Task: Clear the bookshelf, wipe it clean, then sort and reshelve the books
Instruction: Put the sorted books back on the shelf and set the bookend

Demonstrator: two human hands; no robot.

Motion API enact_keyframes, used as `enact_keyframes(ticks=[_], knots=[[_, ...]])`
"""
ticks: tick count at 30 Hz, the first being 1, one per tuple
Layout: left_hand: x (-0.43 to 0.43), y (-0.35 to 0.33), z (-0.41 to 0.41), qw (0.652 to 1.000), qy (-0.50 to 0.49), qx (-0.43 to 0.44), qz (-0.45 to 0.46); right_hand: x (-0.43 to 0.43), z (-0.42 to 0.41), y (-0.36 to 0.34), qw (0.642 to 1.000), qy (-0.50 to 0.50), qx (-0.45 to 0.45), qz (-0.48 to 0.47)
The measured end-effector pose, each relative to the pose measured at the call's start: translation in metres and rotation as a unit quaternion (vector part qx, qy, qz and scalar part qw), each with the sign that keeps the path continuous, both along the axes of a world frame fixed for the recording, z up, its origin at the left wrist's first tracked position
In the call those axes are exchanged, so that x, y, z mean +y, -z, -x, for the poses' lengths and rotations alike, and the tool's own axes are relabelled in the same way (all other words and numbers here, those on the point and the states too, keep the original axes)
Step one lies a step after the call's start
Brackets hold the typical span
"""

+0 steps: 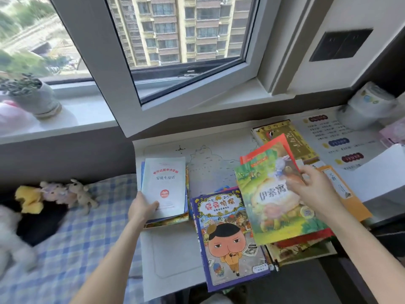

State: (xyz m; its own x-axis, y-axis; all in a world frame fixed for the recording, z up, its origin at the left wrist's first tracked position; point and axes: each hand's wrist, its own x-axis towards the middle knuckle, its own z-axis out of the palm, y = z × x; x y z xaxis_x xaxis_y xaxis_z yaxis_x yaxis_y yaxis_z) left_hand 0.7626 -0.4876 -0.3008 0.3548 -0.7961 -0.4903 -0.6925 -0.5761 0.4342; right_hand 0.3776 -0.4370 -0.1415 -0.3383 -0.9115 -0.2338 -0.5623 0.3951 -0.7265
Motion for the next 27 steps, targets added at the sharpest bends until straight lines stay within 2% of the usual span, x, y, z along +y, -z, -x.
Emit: enact_keyframes(ticks=[2, 5, 6, 9, 10, 11, 12, 13, 15, 20, 23, 27], knots=[[0.002, 0.004, -0.004, 0.999, -0.017, 0.031, 0.011, -0.013, -0.028, -0.001, 0.997, -0.004, -0.080, 0.015], [0.003, -0.002, -0.008, 0.987, -0.102, 0.121, 0.014, -0.032, -0.086, 0.005, 0.982, 0.000, -0.189, -0.004], [0.004, -0.007, -0.008, 0.985, -0.117, 0.124, 0.018, -0.037, -0.104, 0.008, 0.980, -0.004, -0.199, -0.002], [0.005, -0.035, 0.002, 0.992, -0.093, 0.036, 0.076, -0.049, -0.137, 0.014, 0.990, -0.023, -0.132, 0.037], [0.005, -0.048, 0.011, 0.990, -0.078, 0.073, 0.097, -0.050, -0.142, 0.013, 0.992, -0.022, -0.117, 0.045], [0.006, -0.062, 0.021, 0.977, -0.079, 0.172, 0.101, -0.051, -0.145, 0.011, 0.992, -0.019, -0.115, 0.050], [0.006, -0.074, 0.034, 0.954, -0.081, 0.279, 0.073, -0.050, -0.147, 0.009, 0.991, -0.014, -0.122, 0.050], [0.006, -0.082, 0.045, 0.935, -0.063, 0.348, 0.030, -0.049, -0.148, 0.008, 0.990, -0.006, -0.132, 0.048], [0.006, -0.091, 0.063, 0.903, -0.029, 0.428, -0.023, -0.045, -0.148, 0.005, 0.987, 0.004, -0.157, 0.038], [-0.002, -0.098, 0.061, 0.820, -0.097, 0.564, 0.003, -0.051, -0.160, -0.006, 0.975, -0.006, -0.221, 0.032], [-0.011, -0.100, 0.040, 0.791, -0.153, 0.592, 0.020, -0.067, -0.176, -0.007, 0.965, -0.018, -0.260, 0.023], [-0.016, -0.079, 0.005, 0.824, -0.183, 0.536, 0.000, -0.079, -0.195, 0.025, 0.965, 0.008, -0.248, -0.080]])
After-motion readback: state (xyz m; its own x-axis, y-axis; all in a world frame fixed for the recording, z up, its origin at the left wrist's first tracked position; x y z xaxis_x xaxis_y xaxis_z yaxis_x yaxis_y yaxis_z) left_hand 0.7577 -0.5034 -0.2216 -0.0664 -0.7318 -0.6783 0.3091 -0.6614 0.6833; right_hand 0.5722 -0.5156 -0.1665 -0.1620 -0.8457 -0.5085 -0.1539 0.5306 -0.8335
